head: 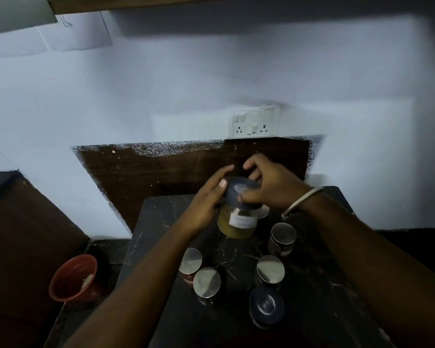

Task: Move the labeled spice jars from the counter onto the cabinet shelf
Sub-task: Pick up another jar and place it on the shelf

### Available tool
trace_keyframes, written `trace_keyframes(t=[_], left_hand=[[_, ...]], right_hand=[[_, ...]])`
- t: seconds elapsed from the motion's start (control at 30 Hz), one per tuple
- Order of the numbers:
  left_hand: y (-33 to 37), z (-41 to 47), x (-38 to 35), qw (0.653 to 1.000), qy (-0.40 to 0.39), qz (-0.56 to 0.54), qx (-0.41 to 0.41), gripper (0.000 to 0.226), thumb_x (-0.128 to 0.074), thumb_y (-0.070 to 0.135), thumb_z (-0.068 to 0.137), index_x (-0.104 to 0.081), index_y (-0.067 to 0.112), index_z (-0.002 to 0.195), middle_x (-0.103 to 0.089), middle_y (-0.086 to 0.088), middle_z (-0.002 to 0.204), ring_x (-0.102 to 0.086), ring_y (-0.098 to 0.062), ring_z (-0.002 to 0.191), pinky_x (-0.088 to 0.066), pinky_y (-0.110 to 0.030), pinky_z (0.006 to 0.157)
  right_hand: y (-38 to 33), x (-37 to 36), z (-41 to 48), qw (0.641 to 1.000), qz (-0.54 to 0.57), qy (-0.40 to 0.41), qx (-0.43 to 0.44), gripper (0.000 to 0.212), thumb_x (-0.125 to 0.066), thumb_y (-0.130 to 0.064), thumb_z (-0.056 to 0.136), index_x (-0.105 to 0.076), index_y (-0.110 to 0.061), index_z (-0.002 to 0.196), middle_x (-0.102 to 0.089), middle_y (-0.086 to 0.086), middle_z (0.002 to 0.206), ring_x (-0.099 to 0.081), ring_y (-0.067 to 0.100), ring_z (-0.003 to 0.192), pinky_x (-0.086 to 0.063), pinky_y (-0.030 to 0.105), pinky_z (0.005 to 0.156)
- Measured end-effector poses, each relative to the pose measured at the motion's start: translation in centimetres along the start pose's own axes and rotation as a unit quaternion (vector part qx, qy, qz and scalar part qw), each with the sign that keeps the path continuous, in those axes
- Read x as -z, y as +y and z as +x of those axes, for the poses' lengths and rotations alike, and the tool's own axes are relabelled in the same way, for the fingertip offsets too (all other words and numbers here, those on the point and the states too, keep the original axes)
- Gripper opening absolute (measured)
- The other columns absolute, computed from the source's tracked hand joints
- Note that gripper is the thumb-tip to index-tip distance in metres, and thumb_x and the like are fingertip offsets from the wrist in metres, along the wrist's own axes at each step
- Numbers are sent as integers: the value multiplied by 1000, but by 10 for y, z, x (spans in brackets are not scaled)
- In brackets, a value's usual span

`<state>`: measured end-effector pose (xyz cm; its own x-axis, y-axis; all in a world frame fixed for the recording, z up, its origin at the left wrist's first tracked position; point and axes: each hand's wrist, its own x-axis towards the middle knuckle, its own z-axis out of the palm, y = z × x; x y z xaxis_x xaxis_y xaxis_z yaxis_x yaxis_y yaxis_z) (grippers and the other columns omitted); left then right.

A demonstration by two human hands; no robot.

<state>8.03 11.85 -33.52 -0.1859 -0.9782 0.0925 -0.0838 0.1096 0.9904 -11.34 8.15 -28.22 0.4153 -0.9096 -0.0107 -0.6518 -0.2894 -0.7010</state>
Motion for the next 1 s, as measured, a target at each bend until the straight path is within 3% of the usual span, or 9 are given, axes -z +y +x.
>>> trace_keyframes(t=[0.1, 0.17, 0.27, 0.33, 0.5, 0.63, 0.77, 1.0], left_hand=[[52, -2, -12, 996, 23, -65, -65, 52, -30, 49, 103, -47, 24, 145, -58, -16, 143, -60, -31, 129, -52, -46, 105], [82, -5, -21, 987, 54, -130, -81, 55, -26, 50, 103, -51, 20, 141, -59, -29, 137, -58, -48, 125, -46, -60, 103], [116, -11, -31, 975, 79, -189, -90, 66, -25, 53, 103, -48, 7, 144, -52, -36, 140, -53, -54, 125, -41, -66, 105], [133, -15, -36, 966, 67, -226, -103, 73, -26, 55, 102, -42, 0, 147, -46, -40, 142, -50, -58, 125, -38, -67, 107], [160, -21, -43, 948, 19, -298, -113, 77, -29, 58, 100, -40, -2, 147, -49, -41, 136, -56, -45, 116, -46, -58, 102], [162, -25, -46, 949, 17, -290, -121, 74, -26, 55, 103, -40, -5, 146, -54, -32, 125, -57, -42, 112, -53, -48, 93], [163, -27, -48, 949, 18, -293, -115, 75, -29, 57, 99, -42, -2, 144, -53, -30, 125, -54, -45, 114, -43, -58, 100], [160, -27, -47, 946, 4, -302, -114, 61, -29, 56, 100, -51, 10, 135, -56, -26, 122, -57, -42, 110, -51, -48, 94]], right_hand=[[-44, 33, -19, 990, 72, 100, 70, 54, -80, -49, 69, -54, -30, 113, -64, -4, 100, -65, 11, 85, -56, 30, 71], [-65, 45, -31, 969, 139, 170, 112, 52, -79, -60, 65, -59, -31, 103, -67, -5, 98, -65, 8, 83, -56, 26, 70], [-91, 54, -50, 929, 239, 219, 179, 36, -81, -45, 78, -67, -19, 99, -70, -2, 93, -65, 4, 79, -56, 21, 70], [-105, 58, -61, 901, 303, 224, 215, 31, -72, -41, 83, -67, -13, 96, -70, -3, 88, -67, 7, 79, -56, 22, 70], [-120, 62, -77, 854, 398, 216, 256, 26, -45, -26, 103, -63, -11, 92, -71, -7, 78, -69, 8, 70, -53, 22, 64], [-122, 62, -81, 855, 397, 222, 250, 27, -44, -28, 101, -63, -11, 92, -69, -6, 78, -69, 9, 70, -53, 22, 63], [-121, 60, -81, 851, 400, 225, 255, 28, -44, -27, 101, -62, -7, 93, -68, -3, 79, -68, 10, 70, -53, 22, 63], [-118, 57, -80, 850, 397, 231, 257, 28, -45, -26, 101, -61, -6, 91, -67, -4, 77, -66, 11, 69, -52, 23, 64]])
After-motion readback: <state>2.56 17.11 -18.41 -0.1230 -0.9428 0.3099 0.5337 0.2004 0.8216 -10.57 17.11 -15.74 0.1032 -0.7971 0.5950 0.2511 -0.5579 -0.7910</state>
